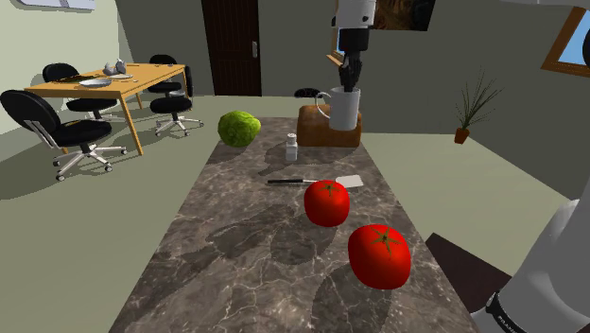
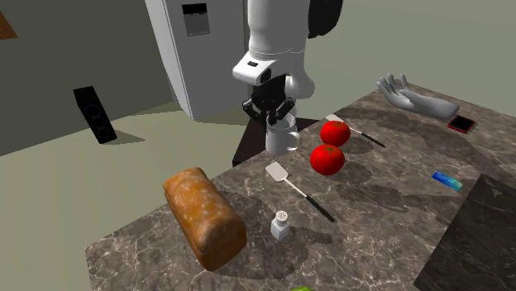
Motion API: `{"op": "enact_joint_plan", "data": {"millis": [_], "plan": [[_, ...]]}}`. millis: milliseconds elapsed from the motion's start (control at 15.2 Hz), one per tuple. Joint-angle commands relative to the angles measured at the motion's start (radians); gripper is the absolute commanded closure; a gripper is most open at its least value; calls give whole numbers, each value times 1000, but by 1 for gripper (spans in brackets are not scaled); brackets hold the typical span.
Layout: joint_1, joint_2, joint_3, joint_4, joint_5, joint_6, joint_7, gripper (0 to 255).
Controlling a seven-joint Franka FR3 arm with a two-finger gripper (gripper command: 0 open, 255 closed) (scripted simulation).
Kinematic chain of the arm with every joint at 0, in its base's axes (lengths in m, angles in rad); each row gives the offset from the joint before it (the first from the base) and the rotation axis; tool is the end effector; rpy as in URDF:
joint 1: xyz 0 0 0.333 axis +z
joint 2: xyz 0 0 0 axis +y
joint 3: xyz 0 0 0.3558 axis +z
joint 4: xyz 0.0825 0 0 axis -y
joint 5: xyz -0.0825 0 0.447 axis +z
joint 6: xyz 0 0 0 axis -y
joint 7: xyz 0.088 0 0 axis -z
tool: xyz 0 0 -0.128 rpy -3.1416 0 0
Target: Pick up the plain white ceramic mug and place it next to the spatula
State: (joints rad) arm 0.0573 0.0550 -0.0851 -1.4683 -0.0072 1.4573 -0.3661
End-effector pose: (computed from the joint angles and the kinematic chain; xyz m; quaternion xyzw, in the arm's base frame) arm 0.6236 -0.0167 0.6540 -0.9852 -0.1680 0.0334 0.0006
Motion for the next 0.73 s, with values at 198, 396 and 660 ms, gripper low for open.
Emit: {"op": "enact_joint_plan", "data": {"millis": [198,396,660], "plan": [[56,-97,54,-116,1,17,111,255],[89,-142,90,-167,7,24,180,255],[130,-186,141,-217,21,30,273,255]]}}
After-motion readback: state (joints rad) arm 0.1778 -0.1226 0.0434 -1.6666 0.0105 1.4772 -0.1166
